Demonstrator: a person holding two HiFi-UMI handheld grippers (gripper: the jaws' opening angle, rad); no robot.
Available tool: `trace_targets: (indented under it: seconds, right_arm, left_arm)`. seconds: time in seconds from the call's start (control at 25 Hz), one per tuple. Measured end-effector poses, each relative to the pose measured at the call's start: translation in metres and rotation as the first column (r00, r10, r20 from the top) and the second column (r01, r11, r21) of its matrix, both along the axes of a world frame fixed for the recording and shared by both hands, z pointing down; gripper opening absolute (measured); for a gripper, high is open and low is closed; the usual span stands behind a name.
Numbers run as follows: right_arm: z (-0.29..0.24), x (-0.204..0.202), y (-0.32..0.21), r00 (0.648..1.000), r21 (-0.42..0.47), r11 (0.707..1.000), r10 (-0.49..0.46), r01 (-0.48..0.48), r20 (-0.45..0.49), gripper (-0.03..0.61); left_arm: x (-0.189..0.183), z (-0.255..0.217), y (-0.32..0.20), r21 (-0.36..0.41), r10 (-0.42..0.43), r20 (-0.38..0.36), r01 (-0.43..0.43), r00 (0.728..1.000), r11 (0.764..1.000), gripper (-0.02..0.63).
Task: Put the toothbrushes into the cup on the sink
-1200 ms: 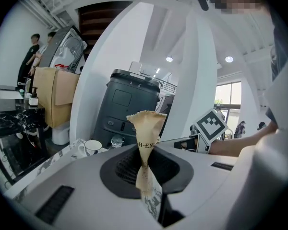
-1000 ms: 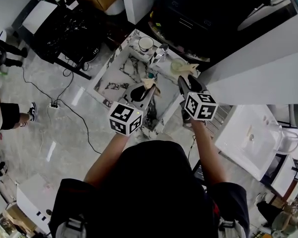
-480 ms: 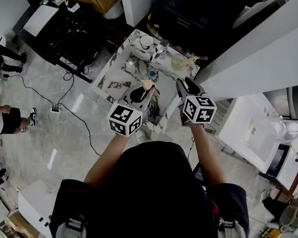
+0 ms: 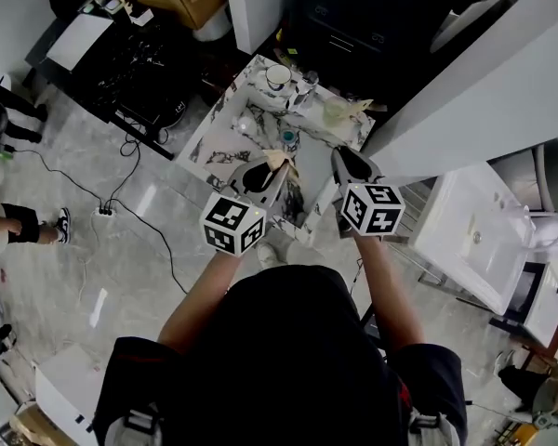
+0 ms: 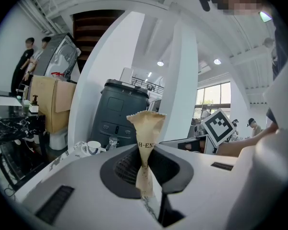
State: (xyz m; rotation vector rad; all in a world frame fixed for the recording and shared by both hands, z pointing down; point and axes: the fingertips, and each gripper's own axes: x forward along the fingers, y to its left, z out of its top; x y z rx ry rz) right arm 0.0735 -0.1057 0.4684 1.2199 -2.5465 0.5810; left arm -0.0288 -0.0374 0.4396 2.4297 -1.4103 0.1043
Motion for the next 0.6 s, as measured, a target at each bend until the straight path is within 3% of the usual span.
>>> trace_targets:
  seconds: [0.16,0.6]
  right_arm:
    - [-0.002,-0.006,0.01,1.0,-0.013,1.0,-0.002,0.002,0.001,0.046]
    - [-0.017,-0.014,0.024,0.998,0.002,1.0,-0.026,0.026,0.066,0.035]
  left_arm:
    - [-0.006,-0.003,0.007,0.009,0.002,0.0,-0.002,1.0,1.0,0.046]
    - [-0.009,-0.005,0.015,0.022,0.023,0.011,-0.023,1.0,0.999,0.048]
